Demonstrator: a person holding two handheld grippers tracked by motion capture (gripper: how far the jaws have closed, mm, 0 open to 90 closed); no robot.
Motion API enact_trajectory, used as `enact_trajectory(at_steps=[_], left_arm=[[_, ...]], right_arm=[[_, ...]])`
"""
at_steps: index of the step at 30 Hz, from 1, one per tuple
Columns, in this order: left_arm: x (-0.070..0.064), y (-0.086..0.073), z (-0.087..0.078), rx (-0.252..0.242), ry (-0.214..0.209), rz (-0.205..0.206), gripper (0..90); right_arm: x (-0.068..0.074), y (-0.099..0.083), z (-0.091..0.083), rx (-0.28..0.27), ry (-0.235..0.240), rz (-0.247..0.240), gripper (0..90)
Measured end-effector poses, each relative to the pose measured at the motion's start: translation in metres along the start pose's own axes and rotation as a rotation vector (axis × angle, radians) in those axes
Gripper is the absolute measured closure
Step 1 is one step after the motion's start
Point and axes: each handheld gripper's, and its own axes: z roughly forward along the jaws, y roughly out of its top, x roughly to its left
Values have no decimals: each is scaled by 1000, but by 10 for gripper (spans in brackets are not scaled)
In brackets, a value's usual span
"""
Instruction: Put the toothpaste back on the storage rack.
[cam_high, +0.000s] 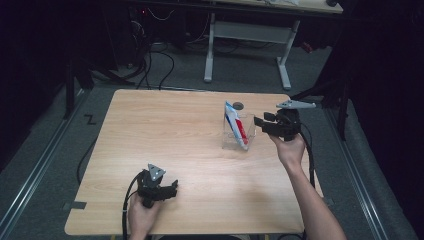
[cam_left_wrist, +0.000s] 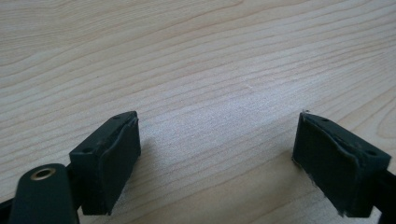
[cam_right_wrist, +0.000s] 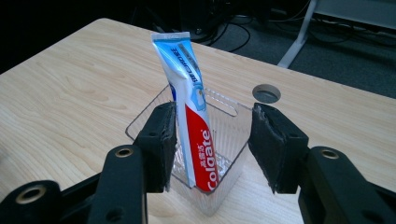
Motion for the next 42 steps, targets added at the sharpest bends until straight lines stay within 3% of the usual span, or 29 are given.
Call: enact_trajectory(at_steps=[5,21,26,30,42], left_arm=[[0,0,0,0,1,-1,152],[0,0,0,0,0,0,153],[0,0,0,0,1,0,152],[0,0,0,-1,0,-1,152],[0,0,0,-1,1,-1,153]], right_arm=[[-2,-3,-4,-2,3,19,512],[10,-8,-29,-23,16,-13,506],[8,-13,-35,-30,22,1,506],[5,-19,-40,-6,-20,-23,497],[-4,-40,-55,-14,-16,18,496]])
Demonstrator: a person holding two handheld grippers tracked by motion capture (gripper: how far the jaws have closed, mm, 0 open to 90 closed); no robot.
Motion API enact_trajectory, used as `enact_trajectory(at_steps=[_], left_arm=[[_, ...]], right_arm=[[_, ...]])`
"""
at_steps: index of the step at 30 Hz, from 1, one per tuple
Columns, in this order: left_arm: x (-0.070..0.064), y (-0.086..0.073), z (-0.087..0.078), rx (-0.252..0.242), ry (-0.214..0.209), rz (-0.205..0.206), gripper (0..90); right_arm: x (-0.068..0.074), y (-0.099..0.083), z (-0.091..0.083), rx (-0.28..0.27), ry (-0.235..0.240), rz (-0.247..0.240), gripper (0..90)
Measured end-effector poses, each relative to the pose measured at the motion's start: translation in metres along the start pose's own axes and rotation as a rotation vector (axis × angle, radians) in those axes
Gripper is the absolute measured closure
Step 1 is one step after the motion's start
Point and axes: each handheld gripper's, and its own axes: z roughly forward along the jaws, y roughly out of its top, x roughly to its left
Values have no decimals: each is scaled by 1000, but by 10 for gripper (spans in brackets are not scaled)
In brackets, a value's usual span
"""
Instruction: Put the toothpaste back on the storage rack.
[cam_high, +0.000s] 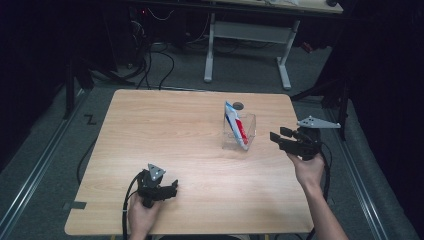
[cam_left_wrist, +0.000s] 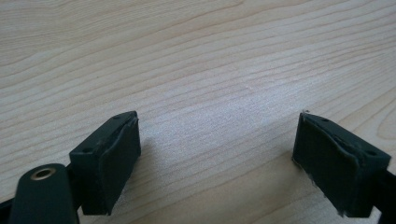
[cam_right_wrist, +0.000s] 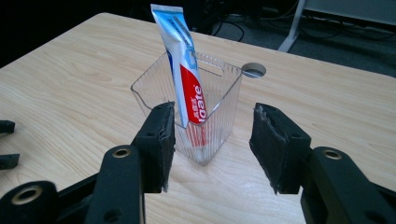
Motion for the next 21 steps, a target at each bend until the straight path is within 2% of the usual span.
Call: enact_trajectory(at_steps=[10,21], left_arm=[[0,0,0,0,1,0,153],[0,1,1,0,2,-3,153]], right_arm=[[-5,-14,-9,2,-3,21,493],[-15,-47,-20,5,-16,77,493]])
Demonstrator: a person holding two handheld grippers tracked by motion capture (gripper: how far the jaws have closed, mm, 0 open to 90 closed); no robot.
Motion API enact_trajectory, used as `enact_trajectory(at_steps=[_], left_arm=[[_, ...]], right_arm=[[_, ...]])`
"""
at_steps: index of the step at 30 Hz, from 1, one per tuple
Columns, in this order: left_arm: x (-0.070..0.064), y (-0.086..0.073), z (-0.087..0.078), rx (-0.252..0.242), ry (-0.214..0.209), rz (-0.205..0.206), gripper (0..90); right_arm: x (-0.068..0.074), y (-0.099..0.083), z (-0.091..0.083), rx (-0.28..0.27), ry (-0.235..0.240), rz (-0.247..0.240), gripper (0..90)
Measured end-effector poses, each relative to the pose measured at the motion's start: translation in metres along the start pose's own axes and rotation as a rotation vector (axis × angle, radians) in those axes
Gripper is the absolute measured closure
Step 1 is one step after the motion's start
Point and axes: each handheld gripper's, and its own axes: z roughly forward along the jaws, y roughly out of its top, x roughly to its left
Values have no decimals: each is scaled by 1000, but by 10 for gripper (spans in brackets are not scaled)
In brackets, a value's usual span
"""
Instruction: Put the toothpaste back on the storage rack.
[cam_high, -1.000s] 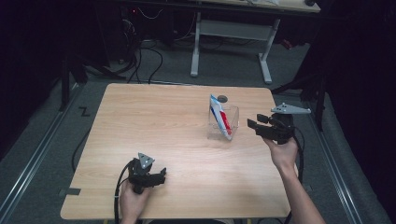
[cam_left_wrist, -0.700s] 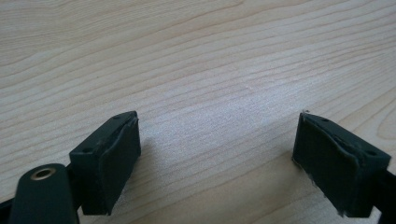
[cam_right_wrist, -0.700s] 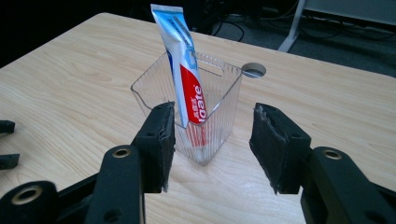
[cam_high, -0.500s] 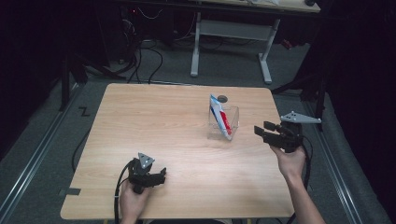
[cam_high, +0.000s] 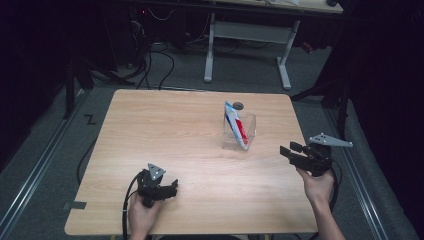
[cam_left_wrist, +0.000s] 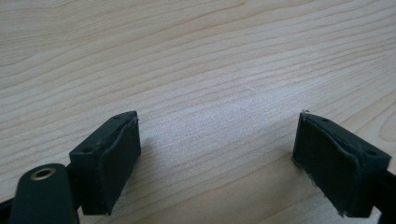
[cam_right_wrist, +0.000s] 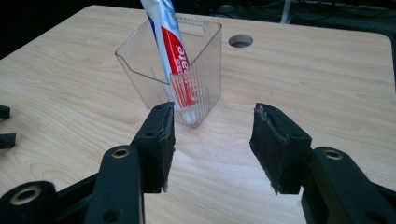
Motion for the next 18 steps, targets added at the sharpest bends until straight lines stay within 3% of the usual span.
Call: enact_trajectory(at_steps=[8,18], left_arm=[[0,0,0,0,1,0,153],[0,0,0,1,1,-1,153]], right_arm=[[-3,-15,-2,-1,-8,22,481],[-7,-38,10,26,-8,66,432]])
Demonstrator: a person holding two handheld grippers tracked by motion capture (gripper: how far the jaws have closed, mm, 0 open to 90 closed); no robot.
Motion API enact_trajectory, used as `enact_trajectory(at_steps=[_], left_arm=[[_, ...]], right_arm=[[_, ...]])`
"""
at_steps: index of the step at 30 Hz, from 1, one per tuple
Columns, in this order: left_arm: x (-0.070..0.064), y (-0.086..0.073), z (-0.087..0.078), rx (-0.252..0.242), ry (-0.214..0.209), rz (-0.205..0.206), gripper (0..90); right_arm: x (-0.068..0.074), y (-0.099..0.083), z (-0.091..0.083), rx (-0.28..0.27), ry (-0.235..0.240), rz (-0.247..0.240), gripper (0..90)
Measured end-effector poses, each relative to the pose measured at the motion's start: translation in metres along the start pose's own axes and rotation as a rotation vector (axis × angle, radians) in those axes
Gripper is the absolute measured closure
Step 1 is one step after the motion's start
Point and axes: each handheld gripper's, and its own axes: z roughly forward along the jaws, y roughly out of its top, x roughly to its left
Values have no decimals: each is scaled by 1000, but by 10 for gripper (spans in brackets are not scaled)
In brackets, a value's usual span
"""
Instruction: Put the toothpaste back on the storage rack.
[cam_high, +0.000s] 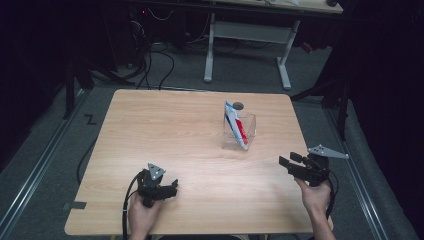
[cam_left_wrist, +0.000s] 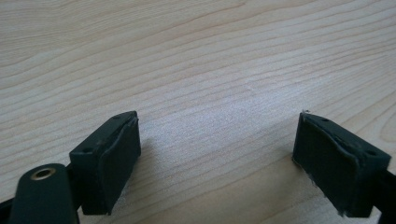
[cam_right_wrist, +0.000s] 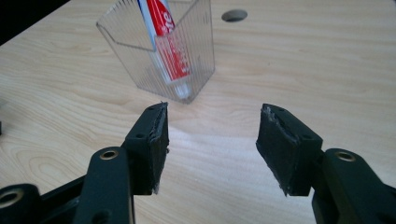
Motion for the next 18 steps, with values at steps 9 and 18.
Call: enact_trajectory(at_steps=[9,18], left_arm=[[0,0,0,0,1,0,153],[0,0,0,0,1,0,153]], right_arm=[[-1,-20,12,36,-3,20,433],[7,-32,27,88,-53,-15,423]])
